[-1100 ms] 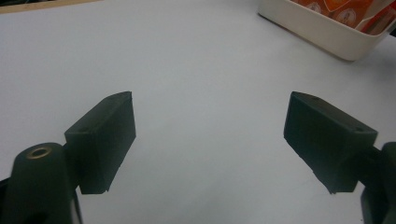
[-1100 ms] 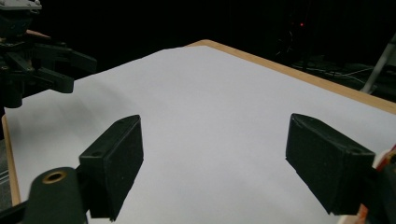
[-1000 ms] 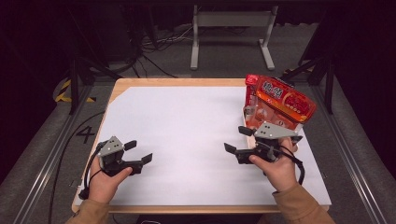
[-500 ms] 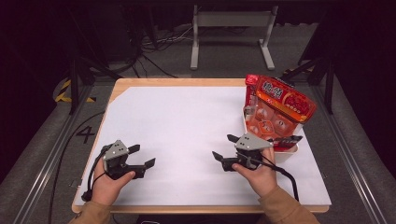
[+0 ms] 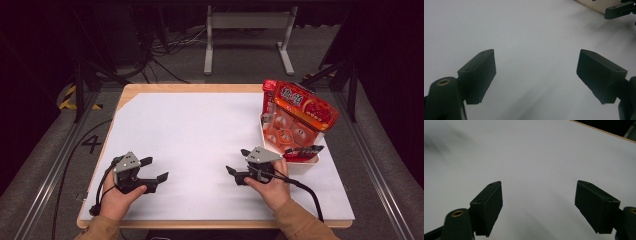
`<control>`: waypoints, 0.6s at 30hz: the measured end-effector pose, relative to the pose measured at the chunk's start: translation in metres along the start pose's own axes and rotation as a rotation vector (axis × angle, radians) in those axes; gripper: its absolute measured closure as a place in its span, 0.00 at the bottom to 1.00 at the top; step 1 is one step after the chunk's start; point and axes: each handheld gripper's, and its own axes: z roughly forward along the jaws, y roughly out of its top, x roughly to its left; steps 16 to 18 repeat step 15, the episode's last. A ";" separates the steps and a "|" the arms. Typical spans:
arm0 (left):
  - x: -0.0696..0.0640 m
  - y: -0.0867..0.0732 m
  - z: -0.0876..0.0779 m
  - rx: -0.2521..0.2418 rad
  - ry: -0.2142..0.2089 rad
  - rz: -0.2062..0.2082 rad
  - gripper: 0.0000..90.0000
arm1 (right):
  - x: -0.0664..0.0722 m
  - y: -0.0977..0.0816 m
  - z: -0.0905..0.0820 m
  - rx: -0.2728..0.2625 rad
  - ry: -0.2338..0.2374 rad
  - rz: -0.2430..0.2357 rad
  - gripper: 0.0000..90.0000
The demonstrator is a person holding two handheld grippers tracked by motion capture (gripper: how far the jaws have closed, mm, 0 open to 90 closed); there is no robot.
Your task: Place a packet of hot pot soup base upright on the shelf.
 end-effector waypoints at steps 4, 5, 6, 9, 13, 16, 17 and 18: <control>0.000 -0.001 0.002 0.009 -0.004 -0.009 0.18 | 0.000 -0.004 0.003 0.012 -0.007 -0.011 0.25; 0.000 -0.002 0.002 0.011 -0.004 -0.004 0.18 | 0.000 -0.004 0.004 0.014 0.000 -0.005 0.25; 0.001 -0.002 0.002 0.015 -0.004 -0.004 0.18 | 0.001 -0.005 0.005 0.021 0.002 -0.004 0.25; 0.001 -0.003 0.003 0.018 -0.002 -0.010 0.18 | 0.002 -0.007 0.007 0.036 0.004 -0.007 0.25; 0.001 -0.003 0.003 0.023 0.001 -0.014 0.18 | 0.000 -0.007 0.007 0.035 -0.003 -0.011 0.25; 0.002 -0.004 0.003 0.023 0.002 -0.017 0.18 | 0.001 -0.007 0.008 0.035 -0.004 -0.011 0.25; 0.002 -0.004 0.003 0.023 0.002 -0.017 0.18 | 0.001 -0.007 0.008 0.035 -0.004 -0.011 0.25; 0.002 -0.004 0.003 0.023 0.002 -0.017 0.18 | 0.001 -0.007 0.008 0.035 -0.004 -0.011 0.25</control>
